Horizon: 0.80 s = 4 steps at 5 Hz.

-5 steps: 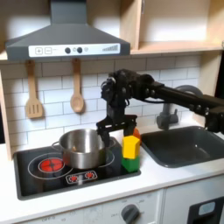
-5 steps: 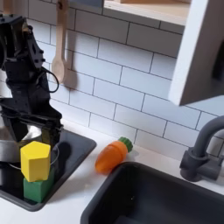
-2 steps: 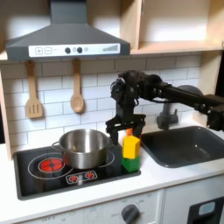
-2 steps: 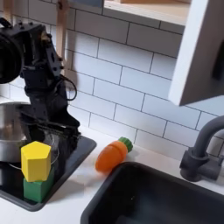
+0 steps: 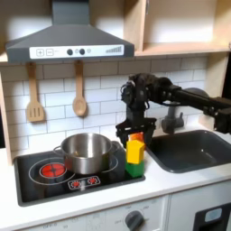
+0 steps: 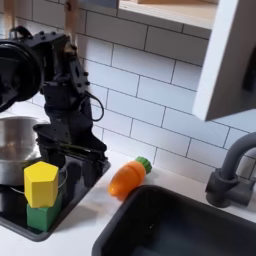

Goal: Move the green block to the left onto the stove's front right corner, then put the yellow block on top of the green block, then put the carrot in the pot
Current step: 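Put the carrot in the pot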

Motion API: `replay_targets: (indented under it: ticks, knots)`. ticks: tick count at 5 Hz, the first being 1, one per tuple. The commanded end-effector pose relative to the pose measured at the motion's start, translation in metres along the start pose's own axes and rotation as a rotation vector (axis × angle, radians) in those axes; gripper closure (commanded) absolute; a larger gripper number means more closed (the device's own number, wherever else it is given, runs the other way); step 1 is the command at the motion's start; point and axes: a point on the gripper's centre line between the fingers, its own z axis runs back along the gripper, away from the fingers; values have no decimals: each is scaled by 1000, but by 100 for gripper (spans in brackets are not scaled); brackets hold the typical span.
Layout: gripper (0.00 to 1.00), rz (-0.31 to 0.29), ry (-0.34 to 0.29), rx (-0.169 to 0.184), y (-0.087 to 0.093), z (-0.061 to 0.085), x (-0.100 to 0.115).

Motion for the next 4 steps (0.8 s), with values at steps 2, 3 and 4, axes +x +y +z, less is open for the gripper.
replay_targets:
  ticks: [2, 3, 4]
  knots:
    - [0, 6, 6, 0, -14, -13, 11]
    - [0, 0, 12, -1, -19, -17, 17]
    - [0, -4, 15, -6, -27, -22, 24]
